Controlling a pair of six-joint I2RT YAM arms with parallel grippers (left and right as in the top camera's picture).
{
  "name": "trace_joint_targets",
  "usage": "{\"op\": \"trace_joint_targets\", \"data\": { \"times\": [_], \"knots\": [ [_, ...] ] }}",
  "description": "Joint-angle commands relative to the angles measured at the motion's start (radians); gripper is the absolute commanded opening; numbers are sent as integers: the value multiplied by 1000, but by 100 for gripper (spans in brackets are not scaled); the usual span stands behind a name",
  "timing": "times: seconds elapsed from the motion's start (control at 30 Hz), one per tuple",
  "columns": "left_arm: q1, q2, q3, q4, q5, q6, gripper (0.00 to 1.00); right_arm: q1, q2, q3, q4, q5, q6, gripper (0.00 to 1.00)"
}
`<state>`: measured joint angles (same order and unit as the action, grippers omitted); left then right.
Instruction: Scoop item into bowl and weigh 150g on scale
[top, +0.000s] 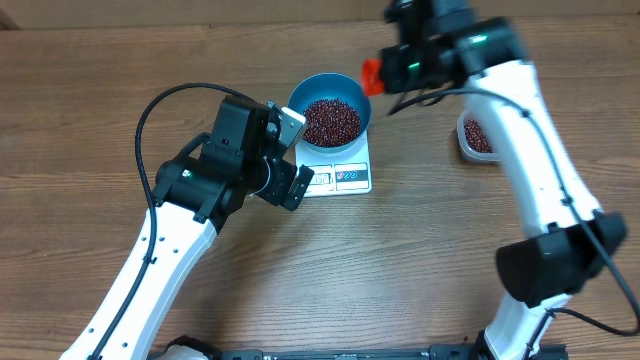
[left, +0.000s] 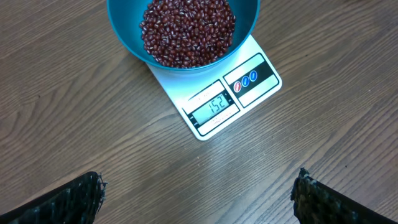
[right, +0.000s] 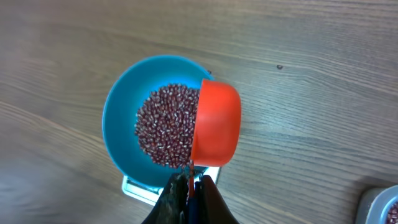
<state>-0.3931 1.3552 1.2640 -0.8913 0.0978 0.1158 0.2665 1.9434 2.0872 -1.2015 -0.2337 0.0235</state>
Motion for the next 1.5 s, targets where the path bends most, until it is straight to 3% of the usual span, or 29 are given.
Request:
{"op": "trace_joint_targets", "data": {
  "times": [0.0, 0.2, 0.43, 0.7, 1.07, 1.47],
  "knots": [
    [-6, 6, 1, 2, 15, 19, 99, -121, -111, 29, -12, -292, -33, 4],
    [-6, 6, 1, 2, 15, 19, 100, -360, -129, 29, -79, -635, -109, 4],
    [-6, 6, 1, 2, 14, 19, 100, -457, -129, 28, -158, -710, -194, 4],
    [-6, 6, 1, 2, 14, 19, 99, -337, -125, 26, -132, -679, -211, 4],
    [-6, 6, 1, 2, 15, 19, 99, -23, -86, 6, 15, -216, -71, 4],
    [-6, 6, 1, 2, 15, 19, 100, 49, 83, 6, 45, -97, -26, 4]
  ]
}}
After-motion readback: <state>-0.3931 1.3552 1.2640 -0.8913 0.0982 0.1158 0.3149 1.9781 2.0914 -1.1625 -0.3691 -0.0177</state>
